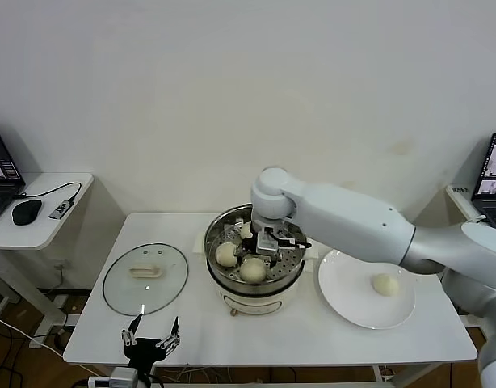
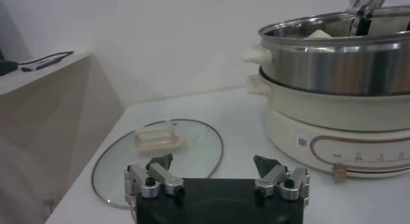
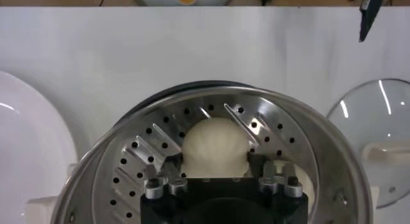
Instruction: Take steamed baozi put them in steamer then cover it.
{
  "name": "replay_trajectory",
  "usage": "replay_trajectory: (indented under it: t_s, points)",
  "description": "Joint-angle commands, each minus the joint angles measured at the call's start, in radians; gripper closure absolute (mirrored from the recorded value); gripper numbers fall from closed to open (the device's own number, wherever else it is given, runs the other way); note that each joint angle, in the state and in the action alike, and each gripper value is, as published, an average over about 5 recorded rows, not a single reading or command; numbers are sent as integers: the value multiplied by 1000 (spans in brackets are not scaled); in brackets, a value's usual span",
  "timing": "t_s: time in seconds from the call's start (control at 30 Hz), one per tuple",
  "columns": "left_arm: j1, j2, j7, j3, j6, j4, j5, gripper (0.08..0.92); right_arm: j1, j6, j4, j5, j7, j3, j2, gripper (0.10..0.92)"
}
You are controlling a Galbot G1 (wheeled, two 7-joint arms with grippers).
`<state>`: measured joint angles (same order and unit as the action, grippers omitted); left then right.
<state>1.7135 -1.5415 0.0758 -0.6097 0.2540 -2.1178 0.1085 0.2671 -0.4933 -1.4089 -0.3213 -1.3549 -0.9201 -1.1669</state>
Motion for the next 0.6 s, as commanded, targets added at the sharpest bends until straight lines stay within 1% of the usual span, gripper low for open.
replay_trajectory:
  t_s: [0.03, 0.2, 0.27, 0.37, 0.5, 0.6]
  points:
    - [2, 3, 3, 0, 1, -5, 0, 177, 44, 104, -10, 82, 10, 76, 65, 206]
    - [7, 12, 7, -2, 4, -21, -2, 177, 109, 298, 1, 217, 9, 122, 210, 203]
    - [8, 15, 6, 0, 4, -23, -6, 177, 137, 401, 1, 299, 8, 108, 290, 202]
    - [10, 19, 4, 6, 6, -23, -14, 177, 150, 558, -9, 376, 4, 93, 400, 203]
    - [9, 23, 6, 15, 10, -23, -19, 177, 112, 749, -10, 425, -9, 111, 538, 203]
    - [6, 24, 8, 24, 14, -21, -23, 177, 78, 823, 8, 413, -9, 126, 600, 203]
